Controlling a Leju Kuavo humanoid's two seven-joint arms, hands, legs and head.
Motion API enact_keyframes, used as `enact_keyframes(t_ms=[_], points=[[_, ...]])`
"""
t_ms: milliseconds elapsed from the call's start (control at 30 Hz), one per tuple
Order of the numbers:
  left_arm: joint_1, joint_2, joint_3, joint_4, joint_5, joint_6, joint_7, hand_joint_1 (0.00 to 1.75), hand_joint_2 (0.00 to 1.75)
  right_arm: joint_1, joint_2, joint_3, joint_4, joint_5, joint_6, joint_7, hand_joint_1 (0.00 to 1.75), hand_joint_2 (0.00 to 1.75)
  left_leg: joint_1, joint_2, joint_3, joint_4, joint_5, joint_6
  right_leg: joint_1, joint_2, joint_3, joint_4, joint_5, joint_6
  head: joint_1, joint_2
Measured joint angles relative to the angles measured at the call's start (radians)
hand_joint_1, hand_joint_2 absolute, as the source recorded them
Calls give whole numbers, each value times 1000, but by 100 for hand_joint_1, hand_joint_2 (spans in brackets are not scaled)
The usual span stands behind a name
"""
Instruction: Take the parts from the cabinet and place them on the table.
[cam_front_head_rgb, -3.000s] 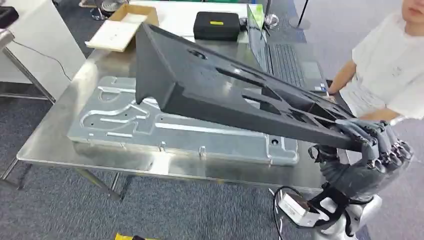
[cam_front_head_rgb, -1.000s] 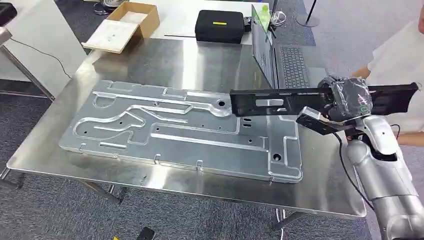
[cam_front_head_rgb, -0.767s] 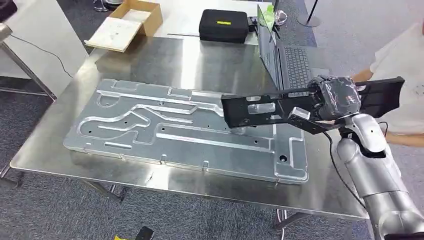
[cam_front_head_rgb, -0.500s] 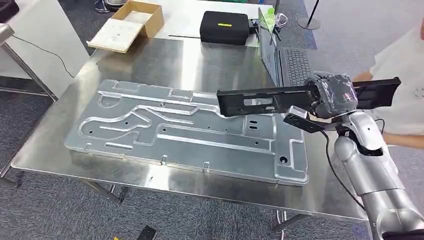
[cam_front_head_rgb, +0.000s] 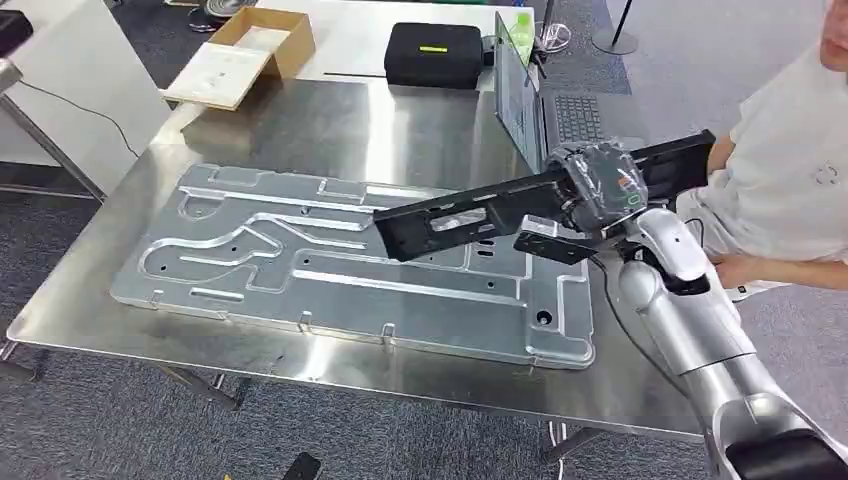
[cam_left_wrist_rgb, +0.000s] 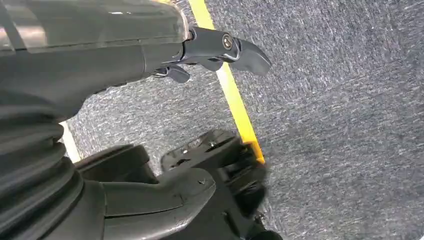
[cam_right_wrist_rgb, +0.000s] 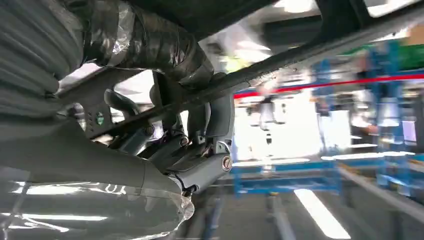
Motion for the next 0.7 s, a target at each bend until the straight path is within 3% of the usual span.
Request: enact_keyframes(t_ms=[33, 67, 167, 200, 233, 267, 333, 367, 400, 433, 500, 533, 567, 633, 667, 700], points=[[-1, 0, -1, 0, 0, 0, 3, 0, 175, -5, 7, 5, 1, -7, 0, -1, 175, 175, -3, 0, 24, -60, 5, 6, 1, -2, -1, 0, 0, 1, 0, 0], [-1, 0, -2, 0, -1, 0, 4, 0, 175, -12, 9, 8, 3, -11, 0, -3, 175, 175, -6, 0, 35, -76, 3, 4, 6, -2, -5, 3, -1, 5, 0, 0], [2, 0, -5, 0, -1, -2, 10, 0, 175, -15, 20, 21, 6, -14, 0, -9, 175, 175, -6, -1, 32, -76, 8, 9, 3, -2, -4, -5, 5, 18, 0, 0], [2, 0, -7, 0, -2, -2, 11, 0, 175, -16, 23, 22, 6, -15, 0, -11, 175, 175, 4, 1, 40, -93, 18, 17, 5, -2, -7, 0, -2, 25, 0, 0], [0, 0, -8, 0, -3, -2, 11, 0, 175, -18, 25, 24, 6, -16, 0, -13, 175, 175, 2, 1, 42, -98, 21, 20, 3, -2, -13, 20, -20, 27, 1, 0], [-2, 0, -8, 0, -4, -3, 11, 0, 175, -23, 26, 27, 8, -17, 0, -14, 175, 175, 2, 1, 41, -98, 22, 22, 3, -2, -36, 73, -55, 28, 1, 0], [-2, 0, -9, 0, -8, -4, 11, 0, 175, -24, 28, 32, 12, -21, -1, -15, 175, 175, 2, 1, 40, -95, 21, 24, 1, -2, -108, 232, -124, 35, 0, 0], [-2, 0, -9, 0, -10, -5, 13, 0, 175, -23, 31, 37, 15, -23, -1, -17, 0, 175, 2, 1, 40, -93, 20, 24, -1, -2, -133, 279, -132, 38, 1, 0], [-1, 0, -10, 0, -10, -5, 13, 0, 175, -22, 34, 42, 17, -25, -1, -18, 0, 175, 2, 1, 39, -90, 19, 24, -4, -2, -138, 284, -119, 39, 1, 0], [-1, -1, -13, 0, -13, -3, 13, 0, 175, -22, 40, 47, 18, -27, -2, -18, 0, 175, 2, 1, 39, -88, 16, 23, -6, -2, -122, 245, -86, 39, 1, 0], [-3, -2, -23, 0, -24, 11, 13, 0, 175, -26, 51, 50, 17, -29, -8, -10, 0, 175, 4, 1, 40, -78, 8, 18, -8, -4, -33, 64, 8, 38, 1, 0], [-3, -3, -26, 0, -25, 13, 13, 0, 175, -26, 54, 53, 17, -29, -13, -4, 0, 175, 4, 1, 38, -74, 4, 14, -8, -4, -8, 15, -2, 35, 0, 0], [-7, -3, -26, 0, -23, 13, 11, 0, 175, -26, 59, 55, 18, -29, -19, 4, 0, 175, -2, 0, 32, -66, 3, 8, 1, -3, -7, 4, -2, 32, 0, 0], [-6, -4, -26, 0, -16, 12, 10, 0, 175, -24, 61, 55, 21, -29, -27, 9, 0, 175, 2, -1, 31, -72, 5, 0, 2, 0, -9, 8, -3, 24, 1, 0], [-5, -4, -27, 0, -13, 12, 9, 0, 0, -24, 63, 56, 22, -29, -29, 10, 0, 175, 3, 0, 33, -73, 6, -4, 5, 0, -10, 7, -2, 19, 0, 0], [-6, -4, -27, 0, -12, 12, 9, 0, 0, -24, 64, 56, 22, -29, -29, 10, 0, 175, -3, -1, 33, -71, 3, -11, -4, -1, -6, -3, 3, 10, 0, 0]])
